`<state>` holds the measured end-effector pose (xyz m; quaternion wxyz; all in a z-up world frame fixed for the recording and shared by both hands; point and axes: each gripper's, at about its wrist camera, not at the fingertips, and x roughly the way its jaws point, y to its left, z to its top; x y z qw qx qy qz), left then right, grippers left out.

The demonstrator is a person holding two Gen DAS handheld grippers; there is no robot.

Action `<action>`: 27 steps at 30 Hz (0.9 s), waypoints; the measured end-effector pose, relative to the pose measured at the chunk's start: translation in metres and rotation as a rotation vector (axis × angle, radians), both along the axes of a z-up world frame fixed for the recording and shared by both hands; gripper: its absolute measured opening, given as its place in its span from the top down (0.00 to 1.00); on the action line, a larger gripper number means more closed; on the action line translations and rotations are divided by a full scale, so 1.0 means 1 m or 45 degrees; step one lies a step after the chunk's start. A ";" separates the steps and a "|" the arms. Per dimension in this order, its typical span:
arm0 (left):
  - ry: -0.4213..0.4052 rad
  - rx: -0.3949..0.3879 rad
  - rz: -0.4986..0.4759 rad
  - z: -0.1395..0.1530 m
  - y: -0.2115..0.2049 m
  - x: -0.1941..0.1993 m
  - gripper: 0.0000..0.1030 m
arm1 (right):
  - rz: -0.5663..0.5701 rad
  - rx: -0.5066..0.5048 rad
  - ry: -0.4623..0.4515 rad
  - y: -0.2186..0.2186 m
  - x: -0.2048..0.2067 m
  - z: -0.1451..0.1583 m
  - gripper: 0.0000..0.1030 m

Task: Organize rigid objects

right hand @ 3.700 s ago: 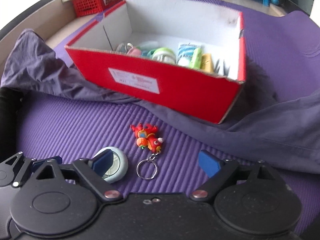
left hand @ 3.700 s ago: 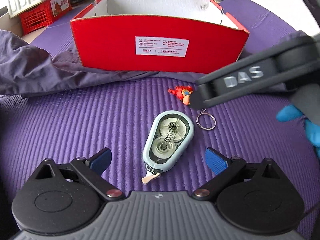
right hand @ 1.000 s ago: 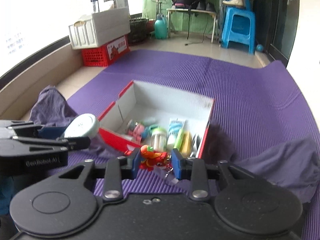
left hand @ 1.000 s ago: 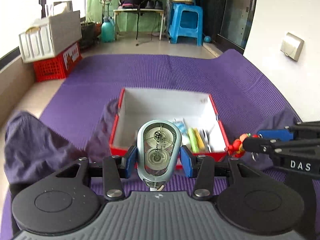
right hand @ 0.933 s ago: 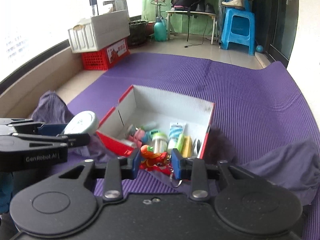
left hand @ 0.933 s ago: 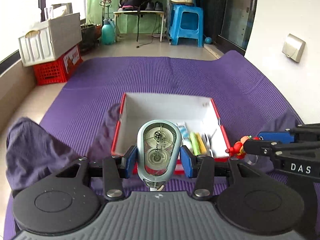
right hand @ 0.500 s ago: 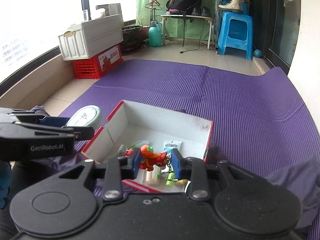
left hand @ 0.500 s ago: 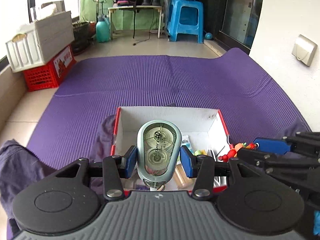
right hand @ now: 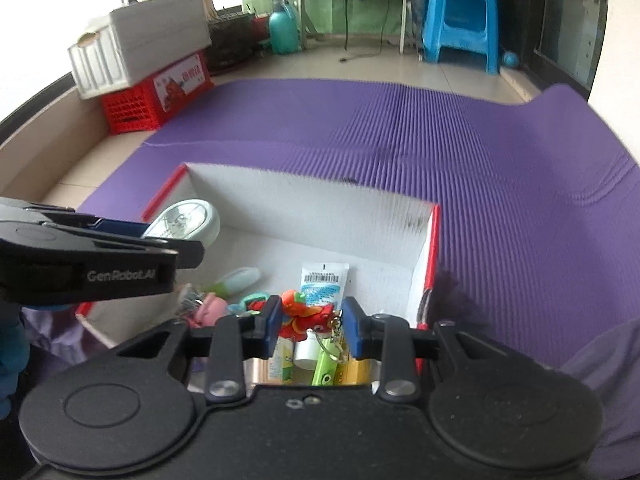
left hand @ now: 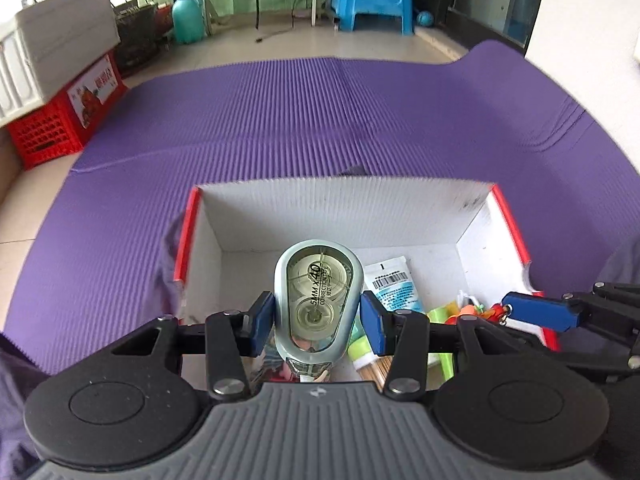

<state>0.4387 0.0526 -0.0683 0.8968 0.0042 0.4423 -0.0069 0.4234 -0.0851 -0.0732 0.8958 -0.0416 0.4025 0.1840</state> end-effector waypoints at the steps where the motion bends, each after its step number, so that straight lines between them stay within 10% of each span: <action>1: 0.012 0.000 -0.005 -0.006 -0.001 0.005 0.56 | -0.002 -0.007 0.006 0.002 0.004 -0.005 0.70; 22: 0.234 -0.040 -0.017 -0.069 -0.007 0.032 0.55 | 0.028 -0.088 0.071 0.011 0.001 -0.049 0.65; 27: 0.210 -0.079 0.010 -0.061 -0.002 0.024 0.54 | 0.028 -0.071 0.066 0.011 -0.006 -0.042 0.50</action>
